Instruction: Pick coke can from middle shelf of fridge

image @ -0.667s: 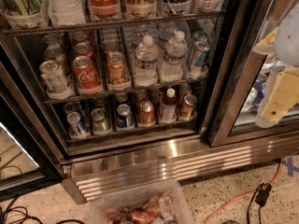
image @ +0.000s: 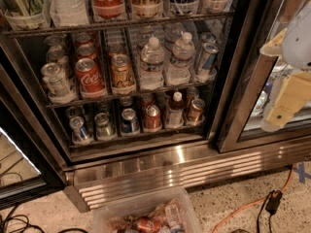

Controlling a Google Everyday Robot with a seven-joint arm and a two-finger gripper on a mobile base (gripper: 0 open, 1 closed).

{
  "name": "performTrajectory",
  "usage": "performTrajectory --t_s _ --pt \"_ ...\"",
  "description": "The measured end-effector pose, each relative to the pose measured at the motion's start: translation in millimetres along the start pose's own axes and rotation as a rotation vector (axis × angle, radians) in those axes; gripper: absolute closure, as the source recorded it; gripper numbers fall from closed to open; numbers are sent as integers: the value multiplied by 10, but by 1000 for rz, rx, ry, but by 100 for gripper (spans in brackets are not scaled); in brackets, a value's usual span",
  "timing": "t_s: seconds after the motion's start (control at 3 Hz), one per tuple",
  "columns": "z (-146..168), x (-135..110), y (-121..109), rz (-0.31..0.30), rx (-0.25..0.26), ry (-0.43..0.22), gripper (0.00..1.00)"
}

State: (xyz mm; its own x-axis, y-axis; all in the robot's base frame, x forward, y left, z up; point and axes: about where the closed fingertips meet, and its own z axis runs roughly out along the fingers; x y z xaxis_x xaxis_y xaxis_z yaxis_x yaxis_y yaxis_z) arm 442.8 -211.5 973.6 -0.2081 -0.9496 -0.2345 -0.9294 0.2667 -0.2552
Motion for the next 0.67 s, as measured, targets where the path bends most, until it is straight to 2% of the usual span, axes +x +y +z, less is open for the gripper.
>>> performTrajectory --t_s 0.33,0.67 --pt "312 -74 -4 32 -6 -86 0" --pt "662 -292 -11 62 3 -216 0"
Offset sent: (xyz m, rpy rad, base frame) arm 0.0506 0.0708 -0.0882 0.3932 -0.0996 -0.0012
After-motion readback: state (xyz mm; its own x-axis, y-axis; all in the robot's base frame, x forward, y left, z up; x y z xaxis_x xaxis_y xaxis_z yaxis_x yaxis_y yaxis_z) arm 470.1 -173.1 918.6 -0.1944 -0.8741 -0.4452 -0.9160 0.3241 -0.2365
